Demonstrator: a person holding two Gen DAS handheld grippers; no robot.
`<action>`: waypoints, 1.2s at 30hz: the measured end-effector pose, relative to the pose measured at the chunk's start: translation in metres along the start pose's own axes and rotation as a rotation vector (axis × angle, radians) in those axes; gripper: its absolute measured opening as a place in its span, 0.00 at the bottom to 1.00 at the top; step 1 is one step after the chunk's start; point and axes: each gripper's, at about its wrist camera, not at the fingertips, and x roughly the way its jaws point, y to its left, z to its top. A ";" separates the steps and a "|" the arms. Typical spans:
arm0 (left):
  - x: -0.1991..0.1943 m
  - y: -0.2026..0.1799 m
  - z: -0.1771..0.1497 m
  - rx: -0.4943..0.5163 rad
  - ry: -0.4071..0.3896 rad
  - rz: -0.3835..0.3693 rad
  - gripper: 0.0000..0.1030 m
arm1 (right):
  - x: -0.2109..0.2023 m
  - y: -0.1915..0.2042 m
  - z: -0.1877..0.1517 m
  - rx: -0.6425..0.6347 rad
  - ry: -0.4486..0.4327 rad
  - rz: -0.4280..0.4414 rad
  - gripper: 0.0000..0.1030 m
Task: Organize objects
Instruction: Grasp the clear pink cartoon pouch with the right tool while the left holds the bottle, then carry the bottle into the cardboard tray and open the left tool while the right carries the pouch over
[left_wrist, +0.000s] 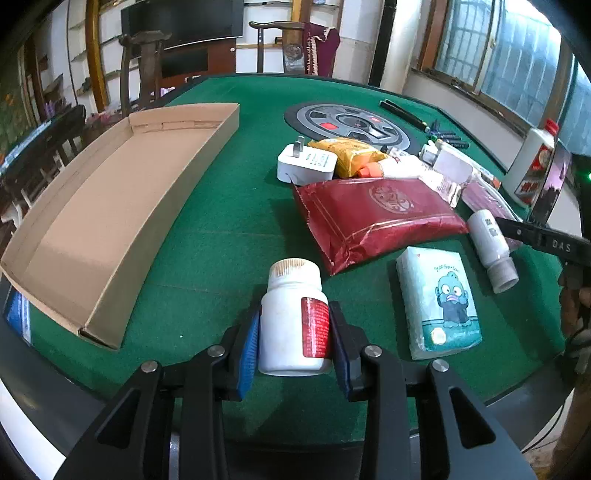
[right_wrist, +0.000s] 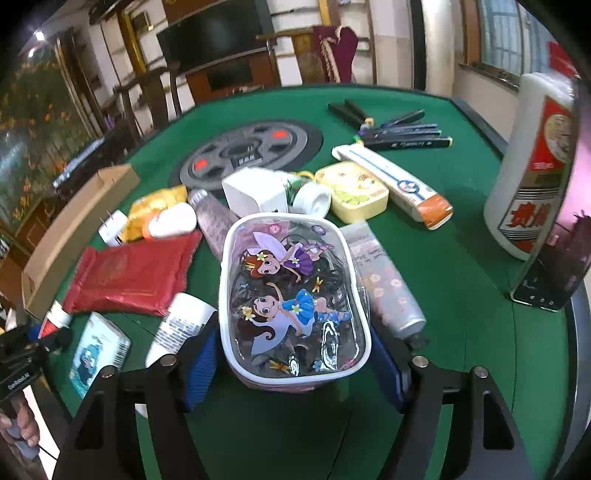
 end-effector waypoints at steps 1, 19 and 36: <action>-0.001 0.002 0.000 -0.011 -0.002 -0.003 0.33 | -0.004 0.000 0.000 0.007 -0.014 0.004 0.75; -0.027 0.006 0.006 -0.029 -0.072 -0.014 0.33 | -0.050 0.010 -0.001 0.043 -0.178 0.040 0.72; -0.062 0.030 0.019 -0.070 -0.157 0.007 0.33 | -0.066 0.067 -0.001 -0.041 -0.218 0.191 0.72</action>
